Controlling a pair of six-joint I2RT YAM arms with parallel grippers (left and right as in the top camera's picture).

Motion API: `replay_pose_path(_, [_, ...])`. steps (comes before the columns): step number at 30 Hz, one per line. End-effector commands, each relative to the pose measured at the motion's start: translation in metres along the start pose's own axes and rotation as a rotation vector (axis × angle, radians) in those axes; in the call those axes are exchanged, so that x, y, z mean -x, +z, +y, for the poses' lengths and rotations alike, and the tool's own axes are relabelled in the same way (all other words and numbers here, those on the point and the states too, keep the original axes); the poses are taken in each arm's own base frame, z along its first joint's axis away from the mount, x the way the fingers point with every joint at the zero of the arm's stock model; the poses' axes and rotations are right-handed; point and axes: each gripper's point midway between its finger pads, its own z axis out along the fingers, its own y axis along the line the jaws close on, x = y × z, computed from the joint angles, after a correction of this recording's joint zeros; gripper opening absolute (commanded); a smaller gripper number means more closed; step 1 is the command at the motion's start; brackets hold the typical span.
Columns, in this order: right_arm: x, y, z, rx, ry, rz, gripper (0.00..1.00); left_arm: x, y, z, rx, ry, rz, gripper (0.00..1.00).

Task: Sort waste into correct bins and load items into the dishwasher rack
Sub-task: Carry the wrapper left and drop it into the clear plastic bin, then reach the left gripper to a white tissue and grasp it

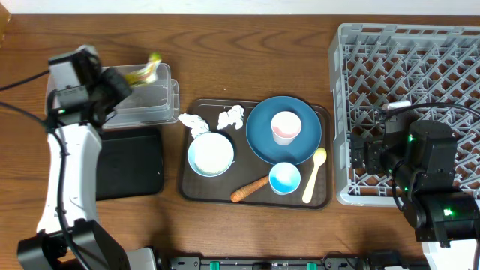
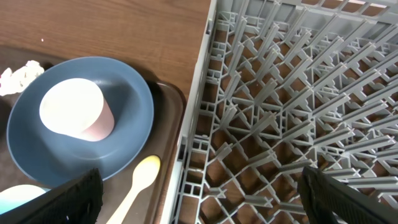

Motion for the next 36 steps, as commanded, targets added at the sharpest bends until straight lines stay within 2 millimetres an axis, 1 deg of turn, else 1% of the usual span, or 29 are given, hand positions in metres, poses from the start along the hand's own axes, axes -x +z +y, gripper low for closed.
replay_pose_path(1, [0.007, -0.004, 0.003, 0.008, 0.002, -0.020, 0.99, 0.010, 0.001, 0.041, 0.161, -0.017, -0.034, 0.06])
replay_pose_path(2, [0.007, -0.004, 0.003, 0.008, 0.002, -0.020, 0.99, 0.011, 0.001, 0.046, 0.176, -0.012, -0.035, 0.06])
replay_pose_path(4, [0.007, -0.004, 0.003, 0.008, 0.002, -0.020, 0.99, 0.012, 0.002, 0.050, 0.183, 0.006, -0.032, 0.06])
replay_pose_path(9, [0.007, -0.004, 0.003, 0.008, 0.002, -0.020, 0.99, 0.013, 0.002, 0.050, 0.187, 0.083, -0.031, 0.09])
replay_pose_path(11, [0.007, -0.004, 0.003, 0.008, 0.002, -0.020, 0.99, 0.014, 0.001, 0.055, 0.211, 0.088, -0.035, 0.10])
replay_pose_path(12, [0.007, -0.004, 0.003, 0.008, 0.002, -0.020, 0.99, 0.014, 0.001, 0.057, 0.224, 0.088, -0.038, 0.13])
replay_pose_path(15, [0.007, -0.004, 0.003, 0.008, 0.002, -0.020, 0.99, 0.014, 0.000, 0.058, 0.231, 0.088, -0.037, 0.38])
replay_pose_path(16, [0.007, -0.004, 0.003, 0.008, 0.002, -0.020, 0.99, 0.014, 0.000, 0.058, 0.231, 0.088, -0.037, 0.41])
replay_pose_path(18, [0.007, -0.004, 0.003, 0.008, 0.002, -0.020, 0.99, 0.013, 0.000, 0.058, 0.231, 0.089, -0.035, 0.48])
replay_pose_path(19, [0.007, -0.004, 0.003, 0.008, 0.002, -0.020, 0.99, 0.013, 0.001, 0.058, 0.231, 0.093, -0.033, 0.49])
replay_pose_path(23, [0.007, -0.004, 0.003, 0.008, 0.002, -0.020, 0.99, 0.011, -0.003, 0.056, 0.229, 0.098, -0.029, 0.49])
replay_pose_path(26, [0.007, -0.004, 0.003, 0.008, 0.002, -0.020, 0.99, 0.012, -0.013, 0.042, 0.207, 0.136, -0.042, 0.50])
replay_pose_path(28, [0.007, -0.004, 0.003, 0.008, 0.002, -0.020, 0.99, 0.009, -0.020, 0.025, 0.180, 0.200, -0.045, 0.49])
replay_pose_path(30, [0.007, -0.004, 0.003, 0.008, 0.002, -0.020, 0.99, 0.001, -0.024, 0.004, 0.144, 0.283, -0.039, 0.50])
replay_pose_path(32, [0.007, -0.004, 0.003, 0.008, 0.002, -0.020, 0.99, -0.013, -0.025, -0.019, 0.103, 0.372, -0.013, 0.50])
replay_pose_path(36, [0.007, -0.004, 0.003, 0.008, 0.002, -0.018, 0.99, -0.054, -0.018, -0.063, 0.022, 0.501, 0.067, 0.51])
